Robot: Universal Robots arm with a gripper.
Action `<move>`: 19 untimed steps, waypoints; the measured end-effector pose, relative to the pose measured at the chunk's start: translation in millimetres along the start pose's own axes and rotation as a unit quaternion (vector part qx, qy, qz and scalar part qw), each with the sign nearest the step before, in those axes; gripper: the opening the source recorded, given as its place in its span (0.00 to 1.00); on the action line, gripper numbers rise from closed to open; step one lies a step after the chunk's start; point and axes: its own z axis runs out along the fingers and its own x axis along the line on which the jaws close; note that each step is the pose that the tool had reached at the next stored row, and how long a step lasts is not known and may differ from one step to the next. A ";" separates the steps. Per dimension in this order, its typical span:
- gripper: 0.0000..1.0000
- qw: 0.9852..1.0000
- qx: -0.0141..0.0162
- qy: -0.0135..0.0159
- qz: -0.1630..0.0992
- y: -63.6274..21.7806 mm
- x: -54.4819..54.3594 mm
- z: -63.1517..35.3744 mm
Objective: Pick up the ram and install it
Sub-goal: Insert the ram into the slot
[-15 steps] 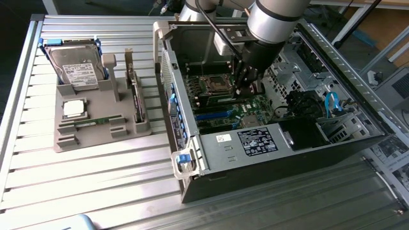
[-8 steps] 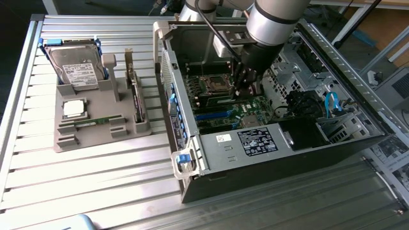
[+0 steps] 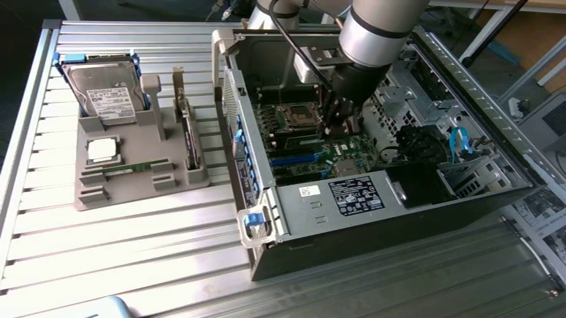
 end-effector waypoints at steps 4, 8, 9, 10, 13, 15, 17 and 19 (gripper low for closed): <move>0.12 1.000 0.000 0.000 0.000 0.1 0.1 2.7; 0.12 1.000 0.000 0.000 0.000 0.1 0.1 5.5; 0.12 1.000 0.000 0.000 0.000 0.1 0.1 6.0; 0.12 1.000 0.000 0.000 0.000 0.2 0.1 6.7; 0.12 1.000 0.000 0.000 0.000 0.2 0.2 8.8; 0.12 1.000 0.000 0.000 0.000 0.3 0.2 10.5; 0.12 1.000 0.000 0.000 0.000 0.4 0.3 12.2; 0.12 1.000 0.000 0.000 0.000 0.4 0.3 13.4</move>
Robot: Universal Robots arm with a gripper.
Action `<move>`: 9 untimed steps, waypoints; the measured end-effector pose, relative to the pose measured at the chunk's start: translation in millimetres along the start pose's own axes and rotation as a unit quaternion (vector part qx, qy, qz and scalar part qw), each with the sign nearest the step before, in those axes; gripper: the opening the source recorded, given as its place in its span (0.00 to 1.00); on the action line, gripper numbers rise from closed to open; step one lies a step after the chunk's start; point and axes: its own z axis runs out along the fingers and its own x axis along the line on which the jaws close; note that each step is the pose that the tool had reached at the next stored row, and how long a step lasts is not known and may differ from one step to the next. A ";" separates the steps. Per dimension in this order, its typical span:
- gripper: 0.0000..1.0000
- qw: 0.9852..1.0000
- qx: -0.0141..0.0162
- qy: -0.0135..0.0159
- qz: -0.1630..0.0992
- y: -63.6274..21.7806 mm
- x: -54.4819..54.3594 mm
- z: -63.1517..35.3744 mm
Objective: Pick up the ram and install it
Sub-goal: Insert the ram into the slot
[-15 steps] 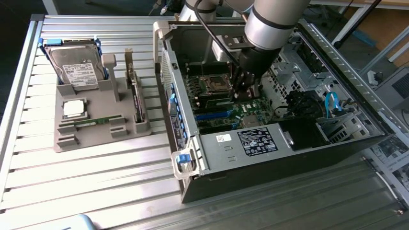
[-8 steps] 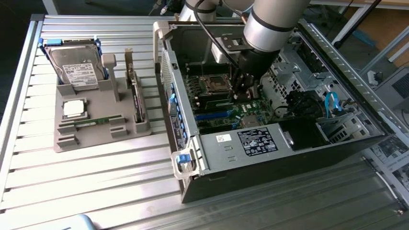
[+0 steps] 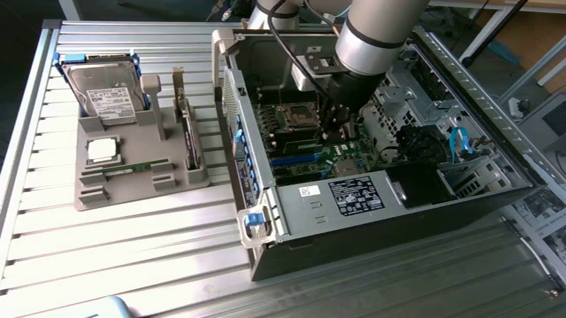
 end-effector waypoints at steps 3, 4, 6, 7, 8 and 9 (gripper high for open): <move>0.12 1.000 0.000 0.000 0.000 0.2 0.0 2.2; 0.12 1.000 0.000 0.000 0.000 0.3 0.1 2.9; 0.12 1.000 0.000 0.000 0.000 0.7 0.1 3.6; 0.12 1.000 0.000 0.000 0.000 0.8 0.1 4.1; 0.12 1.000 0.000 0.000 0.000 1.1 0.1 4.8; 0.12 1.000 0.000 0.000 0.000 1.3 0.1 5.2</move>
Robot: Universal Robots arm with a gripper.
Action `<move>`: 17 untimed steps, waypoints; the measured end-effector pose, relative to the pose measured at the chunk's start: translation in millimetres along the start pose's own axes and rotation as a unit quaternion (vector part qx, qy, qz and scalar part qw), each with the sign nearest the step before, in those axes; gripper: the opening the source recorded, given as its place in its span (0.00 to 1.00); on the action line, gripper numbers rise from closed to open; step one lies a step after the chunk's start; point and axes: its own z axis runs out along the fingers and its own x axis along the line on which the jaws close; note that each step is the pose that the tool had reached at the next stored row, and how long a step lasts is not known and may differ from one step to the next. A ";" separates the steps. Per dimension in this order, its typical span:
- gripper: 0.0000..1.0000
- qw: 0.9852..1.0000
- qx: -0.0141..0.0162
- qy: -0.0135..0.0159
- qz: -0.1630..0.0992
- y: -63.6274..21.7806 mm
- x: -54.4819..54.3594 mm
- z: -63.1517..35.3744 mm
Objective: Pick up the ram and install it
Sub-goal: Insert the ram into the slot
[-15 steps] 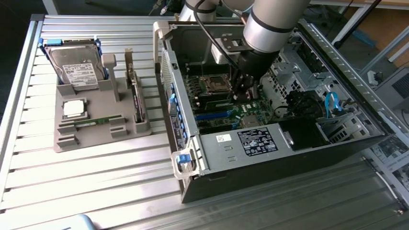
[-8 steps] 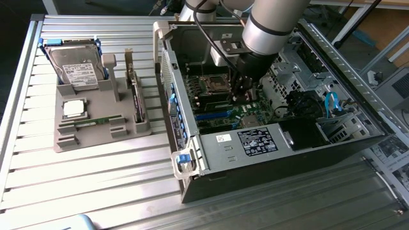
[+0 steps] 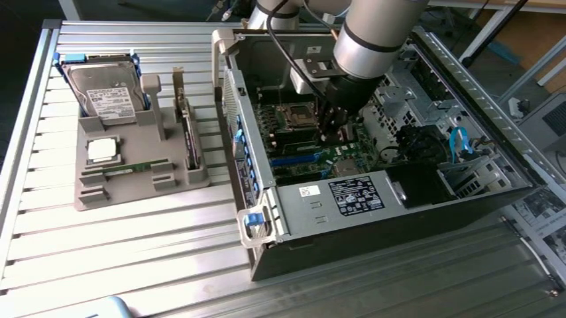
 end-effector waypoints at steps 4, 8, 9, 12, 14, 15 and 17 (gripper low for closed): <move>0.12 1.000 0.000 0.000 0.000 1.1 -1.9 0.9; 0.12 1.000 0.000 0.000 0.000 1.1 -4.6 1.4; 0.12 1.000 0.000 0.000 0.000 1.1 -5.6 1.5; 0.12 1.000 0.000 0.000 0.000 1.1 -8.6 2.1; 0.12 1.000 0.000 0.000 0.000 1.0 -10.3 2.6; 0.12 1.000 0.000 0.000 0.000 1.0 -11.1 3.0; 0.12 1.000 0.000 0.000 0.000 1.0 -12.0 3.4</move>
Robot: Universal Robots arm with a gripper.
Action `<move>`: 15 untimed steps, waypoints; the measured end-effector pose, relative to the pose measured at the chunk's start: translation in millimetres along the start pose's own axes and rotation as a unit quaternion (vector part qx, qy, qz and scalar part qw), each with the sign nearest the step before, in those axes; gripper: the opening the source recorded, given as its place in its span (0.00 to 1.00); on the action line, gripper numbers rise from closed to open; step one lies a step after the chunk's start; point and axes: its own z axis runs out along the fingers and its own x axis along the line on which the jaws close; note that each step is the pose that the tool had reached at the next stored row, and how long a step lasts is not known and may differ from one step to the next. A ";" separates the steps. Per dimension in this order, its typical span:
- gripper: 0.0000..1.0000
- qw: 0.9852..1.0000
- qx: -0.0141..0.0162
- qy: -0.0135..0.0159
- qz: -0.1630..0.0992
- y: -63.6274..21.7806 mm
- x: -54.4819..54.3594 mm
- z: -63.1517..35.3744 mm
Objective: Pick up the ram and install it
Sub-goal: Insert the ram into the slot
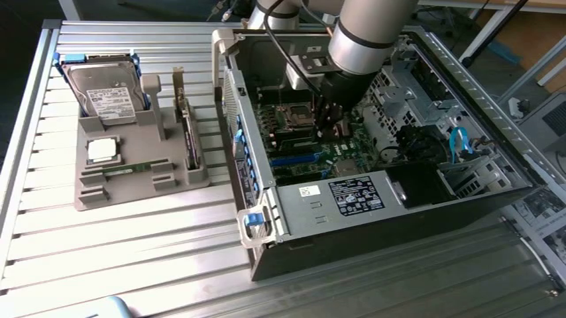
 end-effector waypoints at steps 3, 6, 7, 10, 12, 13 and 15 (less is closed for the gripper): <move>0.12 1.000 0.000 0.000 0.000 0.1 -0.9 0.6; 0.12 1.000 0.000 0.001 0.000 0.1 -1.4 2.0; 0.12 1.000 0.000 0.002 0.000 0.1 -1.5 3.3; 0.12 1.000 0.000 0.003 0.000 0.7 -1.7 5.8; 0.12 1.000 0.000 0.004 0.000 0.7 -2.0 7.8; 0.12 1.000 0.000 0.005 0.000 1.1 -2.2 8.7; 0.12 1.000 0.000 0.007 0.000 2.4 -2.5 10.2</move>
